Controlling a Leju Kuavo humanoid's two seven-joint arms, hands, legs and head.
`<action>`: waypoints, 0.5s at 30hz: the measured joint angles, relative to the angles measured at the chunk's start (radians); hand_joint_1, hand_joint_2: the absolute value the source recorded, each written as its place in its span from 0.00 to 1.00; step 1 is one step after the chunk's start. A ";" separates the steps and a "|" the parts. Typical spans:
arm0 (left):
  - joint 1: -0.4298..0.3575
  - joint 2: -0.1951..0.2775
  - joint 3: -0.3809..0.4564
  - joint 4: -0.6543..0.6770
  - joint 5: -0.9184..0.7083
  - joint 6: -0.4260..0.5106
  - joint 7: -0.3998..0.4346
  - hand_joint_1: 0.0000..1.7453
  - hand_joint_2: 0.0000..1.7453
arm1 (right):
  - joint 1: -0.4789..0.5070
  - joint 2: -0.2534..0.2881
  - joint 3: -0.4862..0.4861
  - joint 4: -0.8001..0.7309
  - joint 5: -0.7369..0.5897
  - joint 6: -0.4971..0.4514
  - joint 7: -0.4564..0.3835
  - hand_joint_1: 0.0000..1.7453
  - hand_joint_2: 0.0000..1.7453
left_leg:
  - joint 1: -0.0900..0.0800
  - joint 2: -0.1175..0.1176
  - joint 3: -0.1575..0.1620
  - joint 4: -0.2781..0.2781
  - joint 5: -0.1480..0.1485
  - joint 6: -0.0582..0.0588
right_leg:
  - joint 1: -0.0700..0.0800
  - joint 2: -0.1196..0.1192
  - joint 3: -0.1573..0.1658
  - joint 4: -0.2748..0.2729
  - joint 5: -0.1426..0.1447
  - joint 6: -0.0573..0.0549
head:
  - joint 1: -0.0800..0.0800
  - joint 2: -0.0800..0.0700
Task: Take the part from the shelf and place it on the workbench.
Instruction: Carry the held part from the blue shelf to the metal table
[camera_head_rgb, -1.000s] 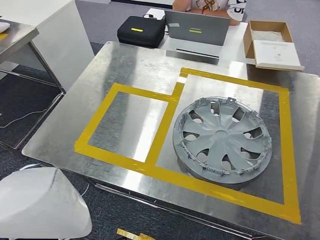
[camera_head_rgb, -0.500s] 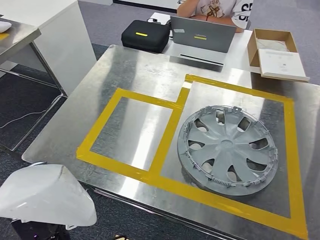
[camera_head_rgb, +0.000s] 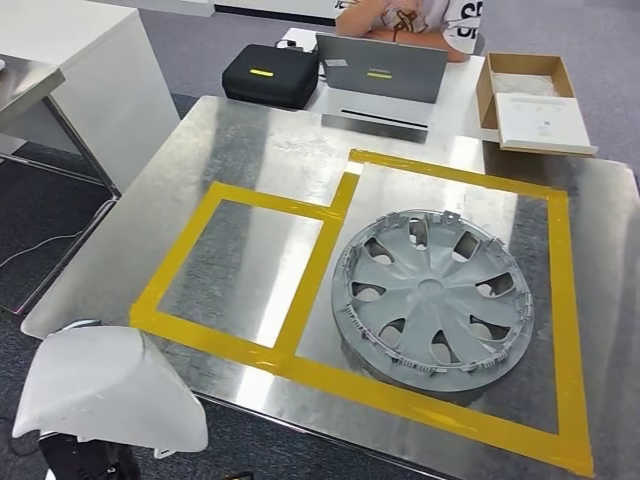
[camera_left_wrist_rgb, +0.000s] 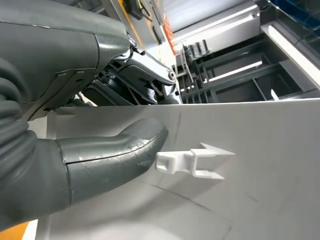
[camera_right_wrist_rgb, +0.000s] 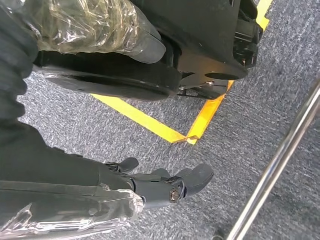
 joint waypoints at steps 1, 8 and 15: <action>-0.004 0.002 0.001 0.001 -0.001 -0.003 0.006 1.00 1.00 | 0.000 0.000 0.000 0.000 0.000 0.000 0.000 0.00 1.00 | -0.004 0.000 0.018 -0.042 0.011 0.006 | 0.001 0.000 -0.001 0.001 -0.001 0.003 | 0.000 0.000; -0.034 0.026 0.037 0.018 0.012 -0.084 0.046 1.00 1.00 | 0.000 -0.001 0.011 -0.004 0.011 0.019 0.014 0.00 1.00 | 0.004 0.002 0.038 -0.101 0.017 0.019 | -0.003 -0.003 -0.063 0.110 -0.067 0.038 | 0.009 0.000; -0.135 0.064 0.132 0.073 0.046 -0.198 0.055 1.00 1.00 | -0.002 -0.001 0.044 -0.038 0.043 0.103 0.042 0.00 1.00 | 0.005 -0.001 0.045 -0.097 0.010 0.011 | -0.010 -0.008 -0.048 0.068 0.000 0.051 | 0.012 0.000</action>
